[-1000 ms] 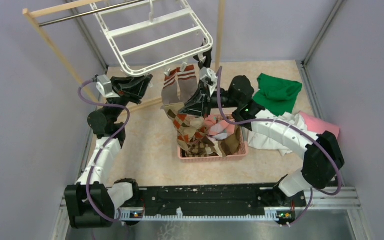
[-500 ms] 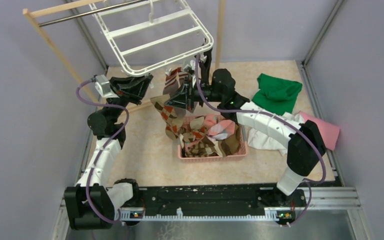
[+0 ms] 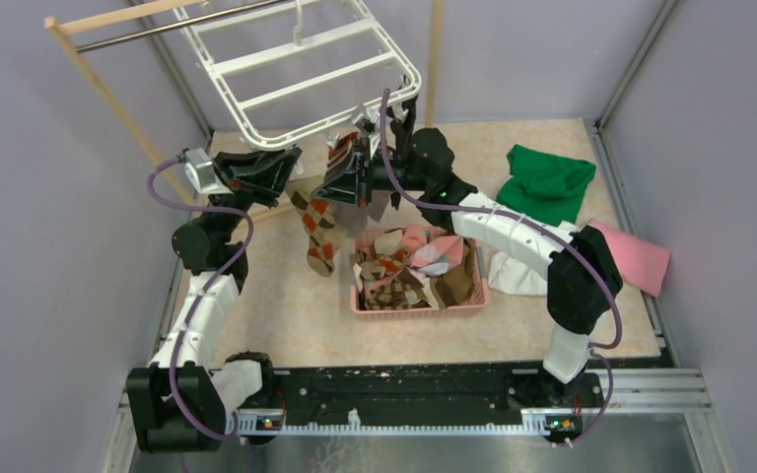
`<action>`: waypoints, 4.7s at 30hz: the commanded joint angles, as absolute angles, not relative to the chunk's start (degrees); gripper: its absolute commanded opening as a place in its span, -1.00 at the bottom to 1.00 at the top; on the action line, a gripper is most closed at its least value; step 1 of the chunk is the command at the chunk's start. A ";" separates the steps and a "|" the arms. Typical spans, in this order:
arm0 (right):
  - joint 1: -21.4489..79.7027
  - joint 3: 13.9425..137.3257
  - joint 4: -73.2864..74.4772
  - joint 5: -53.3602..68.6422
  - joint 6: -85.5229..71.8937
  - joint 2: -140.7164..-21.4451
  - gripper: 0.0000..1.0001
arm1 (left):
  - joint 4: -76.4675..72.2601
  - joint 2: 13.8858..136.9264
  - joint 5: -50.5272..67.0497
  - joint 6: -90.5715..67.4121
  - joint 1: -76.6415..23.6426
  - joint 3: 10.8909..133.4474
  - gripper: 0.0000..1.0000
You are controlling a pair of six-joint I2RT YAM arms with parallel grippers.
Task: Clip the socks to the hanger
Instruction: Clamp the sock onto the hanger, then rotate the hanger at the clothesline.
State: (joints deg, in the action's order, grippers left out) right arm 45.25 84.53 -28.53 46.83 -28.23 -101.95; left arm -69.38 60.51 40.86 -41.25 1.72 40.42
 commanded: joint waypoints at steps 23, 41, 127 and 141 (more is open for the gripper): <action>45.37 92.11 -33.96 45.01 -33.40 -104.15 -1.00 | -74.18 60.16 41.17 -43.26 1.48 41.08 -0.85; 43.64 88.95 -38.47 44.74 -34.85 -101.34 -1.00 | -74.18 60.32 41.31 -43.24 1.49 41.25 -0.85; 44.34 68.08 -28.95 41.82 -3.10 -88.26 0.21 | -9.90 15.27 22.45 -24.42 1.47 19.92 0.98; 47.60 74.17 -37.16 36.98 -7.88 -96.10 0.12 | -8.53 14.97 21.93 -24.72 1.45 20.37 0.98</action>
